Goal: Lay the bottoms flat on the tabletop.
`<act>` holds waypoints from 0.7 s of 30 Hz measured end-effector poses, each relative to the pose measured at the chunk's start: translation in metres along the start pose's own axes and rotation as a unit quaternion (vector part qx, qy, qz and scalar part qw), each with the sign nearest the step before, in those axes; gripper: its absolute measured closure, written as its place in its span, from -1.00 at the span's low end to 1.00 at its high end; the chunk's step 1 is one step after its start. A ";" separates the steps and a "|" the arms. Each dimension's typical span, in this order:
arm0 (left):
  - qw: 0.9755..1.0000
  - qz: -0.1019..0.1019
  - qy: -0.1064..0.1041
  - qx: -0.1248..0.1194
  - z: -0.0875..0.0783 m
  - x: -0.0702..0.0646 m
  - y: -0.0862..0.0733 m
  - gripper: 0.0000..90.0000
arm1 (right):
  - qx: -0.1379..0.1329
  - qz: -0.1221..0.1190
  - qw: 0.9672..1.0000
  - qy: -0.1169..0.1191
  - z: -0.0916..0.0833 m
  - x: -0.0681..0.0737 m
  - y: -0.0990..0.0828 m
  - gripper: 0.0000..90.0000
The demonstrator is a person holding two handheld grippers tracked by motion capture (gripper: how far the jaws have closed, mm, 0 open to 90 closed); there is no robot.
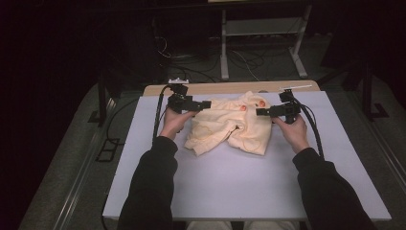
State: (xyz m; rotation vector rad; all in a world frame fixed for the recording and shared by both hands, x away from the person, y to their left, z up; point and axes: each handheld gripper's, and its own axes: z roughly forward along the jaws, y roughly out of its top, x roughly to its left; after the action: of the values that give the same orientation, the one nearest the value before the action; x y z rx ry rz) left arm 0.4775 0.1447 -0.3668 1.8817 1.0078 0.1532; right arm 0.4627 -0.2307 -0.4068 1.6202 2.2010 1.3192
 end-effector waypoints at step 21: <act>0.998 0.043 -0.038 -0.004 -0.033 -0.035 -0.032 -0.96 | 0.026 -0.018 0.999 0.023 -0.028 0.011 -0.033 -0.99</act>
State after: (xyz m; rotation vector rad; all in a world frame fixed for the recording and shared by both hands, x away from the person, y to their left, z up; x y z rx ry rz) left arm 0.4200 0.1494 -0.3638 1.9098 0.8745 0.1349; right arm 0.4196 -0.2396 -0.4080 1.5760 2.2991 1.3129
